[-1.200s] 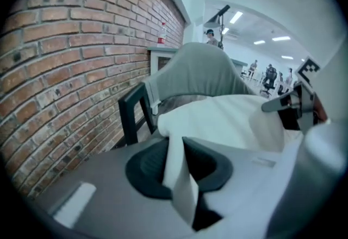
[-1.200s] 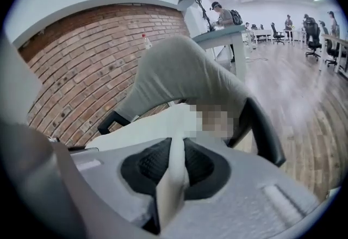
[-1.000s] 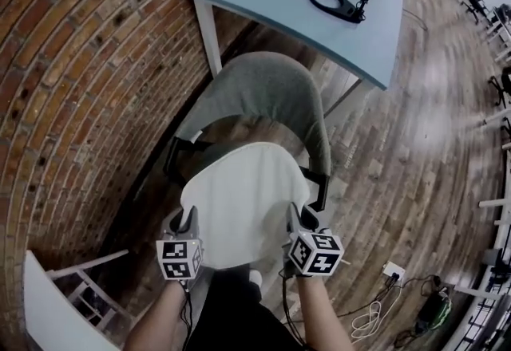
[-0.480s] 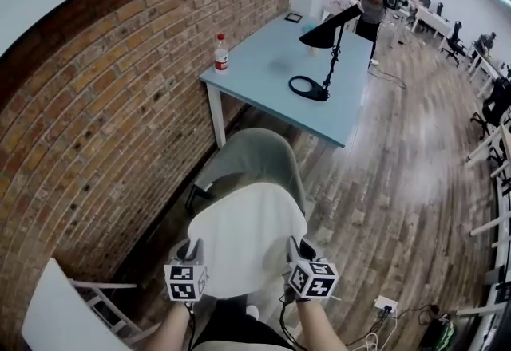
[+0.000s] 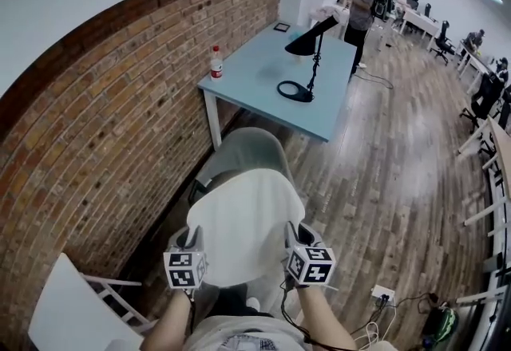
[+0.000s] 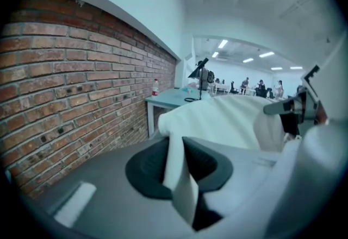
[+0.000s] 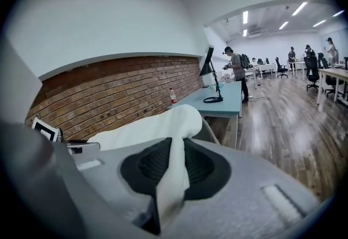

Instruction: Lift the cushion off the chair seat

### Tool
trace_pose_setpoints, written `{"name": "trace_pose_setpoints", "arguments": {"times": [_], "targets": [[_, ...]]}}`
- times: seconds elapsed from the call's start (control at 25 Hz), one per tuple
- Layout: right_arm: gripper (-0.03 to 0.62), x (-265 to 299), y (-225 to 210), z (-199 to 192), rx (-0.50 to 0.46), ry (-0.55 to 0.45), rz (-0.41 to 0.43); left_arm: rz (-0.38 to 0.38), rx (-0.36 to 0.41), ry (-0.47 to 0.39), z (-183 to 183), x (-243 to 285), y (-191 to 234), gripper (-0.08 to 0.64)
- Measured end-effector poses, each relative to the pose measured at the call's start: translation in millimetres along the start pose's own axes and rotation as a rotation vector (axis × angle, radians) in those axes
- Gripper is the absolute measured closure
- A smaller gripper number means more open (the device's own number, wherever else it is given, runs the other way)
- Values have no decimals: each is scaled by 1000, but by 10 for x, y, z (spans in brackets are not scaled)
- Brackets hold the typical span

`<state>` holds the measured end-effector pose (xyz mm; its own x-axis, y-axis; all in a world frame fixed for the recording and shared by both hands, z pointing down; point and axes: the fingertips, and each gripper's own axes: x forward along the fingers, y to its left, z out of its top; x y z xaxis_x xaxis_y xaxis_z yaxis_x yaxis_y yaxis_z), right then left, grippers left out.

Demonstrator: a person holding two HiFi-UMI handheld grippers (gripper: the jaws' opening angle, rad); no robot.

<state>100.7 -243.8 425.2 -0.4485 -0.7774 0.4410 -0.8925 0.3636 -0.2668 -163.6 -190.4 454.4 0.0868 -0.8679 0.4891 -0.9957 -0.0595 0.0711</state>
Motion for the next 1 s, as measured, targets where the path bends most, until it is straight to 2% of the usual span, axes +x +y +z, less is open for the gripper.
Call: {"name": "trace_pose_setpoints", "arguments": {"times": [0.36, 1.0], "targets": [[532, -328, 158, 156, -11, -40, -18, -18, 15, -36, 174, -324, -44, 514], [535, -440, 157, 76, -18, -41, -13, -14, 4, -47, 88, -455, -106, 512]]}}
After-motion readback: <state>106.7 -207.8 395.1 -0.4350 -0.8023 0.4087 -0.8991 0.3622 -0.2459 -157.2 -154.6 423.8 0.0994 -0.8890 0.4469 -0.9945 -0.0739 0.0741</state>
